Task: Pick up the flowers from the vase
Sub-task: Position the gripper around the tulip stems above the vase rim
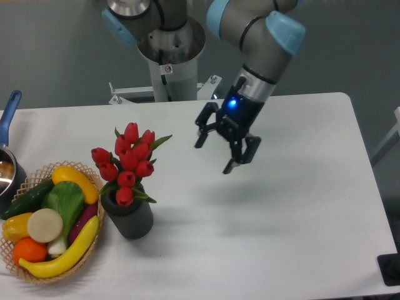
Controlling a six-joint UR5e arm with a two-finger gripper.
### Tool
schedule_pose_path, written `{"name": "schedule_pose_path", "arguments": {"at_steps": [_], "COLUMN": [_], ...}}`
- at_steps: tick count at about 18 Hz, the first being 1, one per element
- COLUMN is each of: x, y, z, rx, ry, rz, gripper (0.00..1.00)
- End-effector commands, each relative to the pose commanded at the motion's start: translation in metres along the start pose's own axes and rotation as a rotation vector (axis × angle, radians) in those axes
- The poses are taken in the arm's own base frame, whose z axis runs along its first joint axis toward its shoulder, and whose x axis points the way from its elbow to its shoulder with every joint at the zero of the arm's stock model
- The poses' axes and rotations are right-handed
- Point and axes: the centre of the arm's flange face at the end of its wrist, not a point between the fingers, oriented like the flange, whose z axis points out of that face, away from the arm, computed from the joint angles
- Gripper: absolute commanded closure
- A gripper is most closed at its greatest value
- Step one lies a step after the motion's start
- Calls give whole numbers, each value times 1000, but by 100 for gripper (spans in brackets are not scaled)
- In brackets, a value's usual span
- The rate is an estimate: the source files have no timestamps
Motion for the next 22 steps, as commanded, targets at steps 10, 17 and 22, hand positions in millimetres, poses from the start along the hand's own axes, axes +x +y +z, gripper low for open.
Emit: {"name": "schedule_pose_path", "arguments": {"at_steps": [10, 17, 22], "x": [12, 15, 5], "y": [-28, -36, -34], "z": [51, 66, 69], "rx": [202, 193, 192], "ry": [116, 139, 125], "rz": [-113, -78, -55], "gripper": [0, 0, 0]}}
